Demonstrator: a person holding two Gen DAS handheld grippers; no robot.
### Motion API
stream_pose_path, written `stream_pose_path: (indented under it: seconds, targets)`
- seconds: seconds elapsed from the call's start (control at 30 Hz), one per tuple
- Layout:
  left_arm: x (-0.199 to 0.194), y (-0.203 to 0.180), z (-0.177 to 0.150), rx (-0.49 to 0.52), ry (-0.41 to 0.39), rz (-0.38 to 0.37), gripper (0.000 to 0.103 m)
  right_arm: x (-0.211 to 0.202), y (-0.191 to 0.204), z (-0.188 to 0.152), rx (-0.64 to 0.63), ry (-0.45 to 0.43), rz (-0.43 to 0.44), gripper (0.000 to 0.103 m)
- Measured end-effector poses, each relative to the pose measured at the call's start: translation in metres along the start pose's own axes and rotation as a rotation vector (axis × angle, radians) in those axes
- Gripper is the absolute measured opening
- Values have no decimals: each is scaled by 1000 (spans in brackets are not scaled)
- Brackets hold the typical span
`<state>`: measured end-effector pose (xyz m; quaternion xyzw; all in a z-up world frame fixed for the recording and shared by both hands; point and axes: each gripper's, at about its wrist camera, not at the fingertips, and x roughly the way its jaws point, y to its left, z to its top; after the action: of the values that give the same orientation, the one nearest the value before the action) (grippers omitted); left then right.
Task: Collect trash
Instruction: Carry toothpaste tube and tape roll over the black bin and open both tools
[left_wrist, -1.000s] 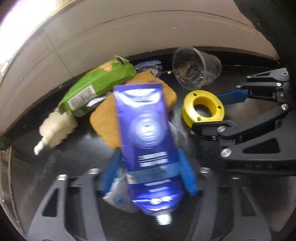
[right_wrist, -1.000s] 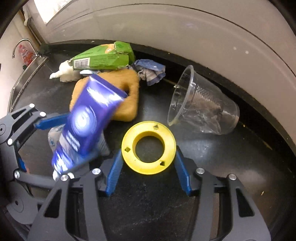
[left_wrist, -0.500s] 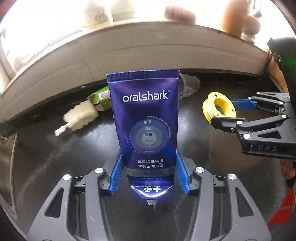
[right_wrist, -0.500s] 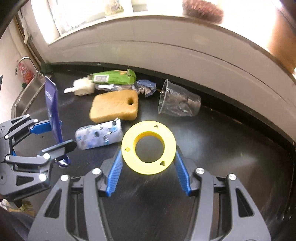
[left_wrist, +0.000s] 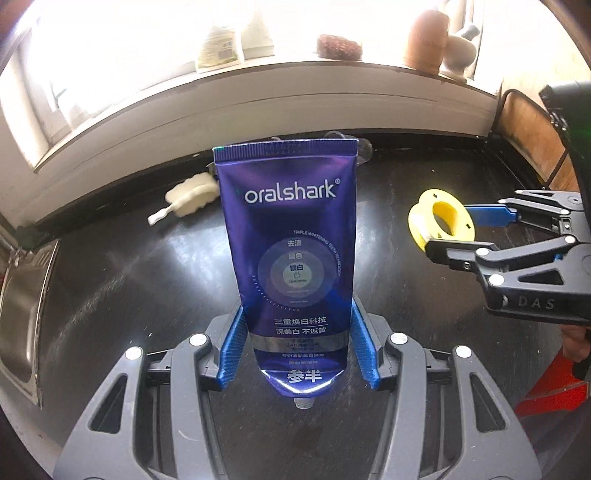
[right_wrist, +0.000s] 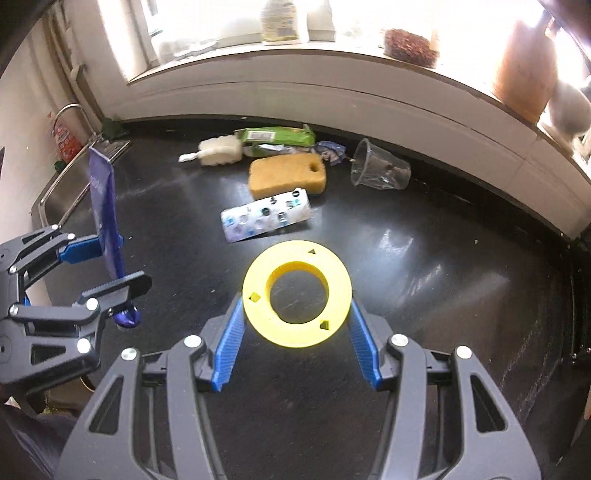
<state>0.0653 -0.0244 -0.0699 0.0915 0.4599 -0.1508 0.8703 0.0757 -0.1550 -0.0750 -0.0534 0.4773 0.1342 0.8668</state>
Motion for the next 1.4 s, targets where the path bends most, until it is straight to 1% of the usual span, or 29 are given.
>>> stream_pose_path:
  seconds: [0.23,0.33,0.43,0.5,0.57,0.6,0.7,0.73,0.77,0.8,0.83,0.87,0.9,0.93,1.0,1.07,1.17,1.3,1.4]
  targets:
    - [-18,24,-16,-41,-20,29,51,-14,29,3,-33,-31,11,54]
    - [-32,43,-26,-79,-37,57,51,-15,53,10,-79,-40,33,54]
    - [-49,68,-43,-132,-47,105,51,-14,86,19,-138,-45,72,54]
    - [-61,87,-56,-173,-50,140,51,-12,117,26,-193,-50,115,54]
    - [-78,113,-78,-227,-48,199,51,-9,153,33,-257,-52,163,54]
    - [-84,122,-86,-245,-46,216,51,-8,169,35,-283,-51,185,54]
    - [-108,157,-124,-333,-32,296,51,-1,229,35,-385,-37,272,54]
    - [-118,170,-142,-369,-25,333,51,0,247,34,-418,-33,297,54]
    - [-128,182,-159,-404,-17,365,51,3,275,31,-462,-22,334,54]
    - [-134,190,-169,-426,-11,382,51,5,293,28,-492,-11,364,54]
    - [-143,200,-187,-459,-3,413,51,8,319,23,-533,7,406,54]
    - [-152,209,-205,-486,8,441,51,11,336,19,-558,24,434,54]
    - [-157,215,-218,-507,18,457,51,13,353,14,-583,43,463,54]
    - [-164,225,-241,-554,37,471,51,17,372,8,-611,65,494,54]
    - [-171,238,-270,-615,61,484,51,25,411,-8,-672,122,552,54]
    - [-176,251,-304,-685,83,482,51,32,447,-25,-725,168,591,54]
    - [-176,266,-345,-759,103,475,51,44,496,-49,-796,226,625,54]
    - [-167,286,-393,-823,125,451,51,68,549,-74,-863,281,620,54]
    - [-158,297,-414,-839,139,439,51,81,573,-87,-888,309,607,54]
